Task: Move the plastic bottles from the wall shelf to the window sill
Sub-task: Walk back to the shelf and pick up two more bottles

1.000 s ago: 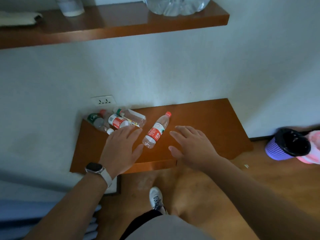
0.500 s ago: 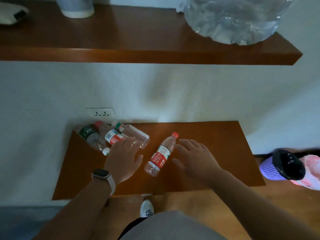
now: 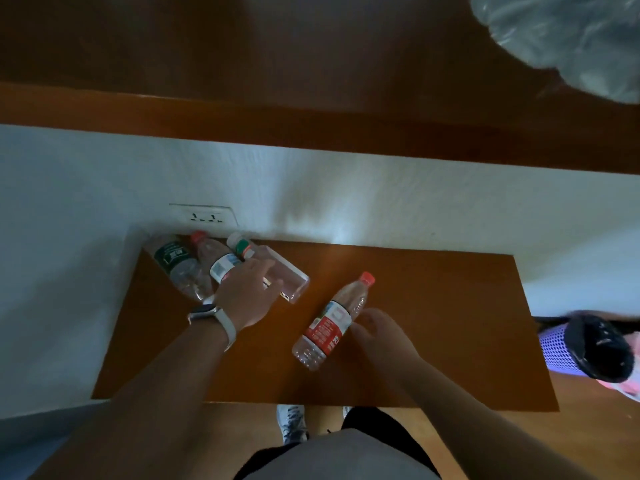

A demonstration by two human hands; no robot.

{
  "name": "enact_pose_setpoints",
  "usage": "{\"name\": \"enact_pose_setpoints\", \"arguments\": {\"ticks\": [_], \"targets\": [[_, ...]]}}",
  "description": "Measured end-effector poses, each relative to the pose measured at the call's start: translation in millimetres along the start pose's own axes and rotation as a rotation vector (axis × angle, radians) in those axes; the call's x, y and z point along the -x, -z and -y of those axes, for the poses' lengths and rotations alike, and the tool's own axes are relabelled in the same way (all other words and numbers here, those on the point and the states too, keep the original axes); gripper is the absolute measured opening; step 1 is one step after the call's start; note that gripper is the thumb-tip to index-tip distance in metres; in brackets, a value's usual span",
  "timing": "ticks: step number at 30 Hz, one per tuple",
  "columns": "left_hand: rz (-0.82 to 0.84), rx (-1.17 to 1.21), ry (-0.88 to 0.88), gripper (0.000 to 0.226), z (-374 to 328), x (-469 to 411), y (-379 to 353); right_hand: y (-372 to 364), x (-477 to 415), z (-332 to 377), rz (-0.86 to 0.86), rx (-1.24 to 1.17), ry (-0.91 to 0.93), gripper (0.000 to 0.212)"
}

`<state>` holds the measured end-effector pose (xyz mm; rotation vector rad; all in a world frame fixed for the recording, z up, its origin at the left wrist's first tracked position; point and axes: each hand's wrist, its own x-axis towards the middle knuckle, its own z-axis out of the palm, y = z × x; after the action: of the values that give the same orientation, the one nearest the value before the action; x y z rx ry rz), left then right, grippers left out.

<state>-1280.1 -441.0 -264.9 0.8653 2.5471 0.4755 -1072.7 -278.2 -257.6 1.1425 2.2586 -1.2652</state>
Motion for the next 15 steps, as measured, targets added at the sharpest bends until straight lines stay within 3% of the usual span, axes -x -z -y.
{"name": "enact_pose_setpoints", "arguments": {"ticks": [3,7,11,15], "targets": [[0.027,0.094,0.102,0.042,-15,-9,-13,-4,-19,-4,0.025,-0.132,-0.119,0.024],[-0.066,0.117,0.261,0.036,-29,-22,-25,-12,-39,1,0.106,-0.303,-0.258,0.014],[-0.074,0.100,0.385,0.050,-38,-55,-21,-21,-58,9,0.185,-0.319,-0.294,0.059],[-0.024,0.055,0.473,0.059,-40,-61,-34,-29,-61,5,0.202,-0.357,-0.339,0.077]]}}
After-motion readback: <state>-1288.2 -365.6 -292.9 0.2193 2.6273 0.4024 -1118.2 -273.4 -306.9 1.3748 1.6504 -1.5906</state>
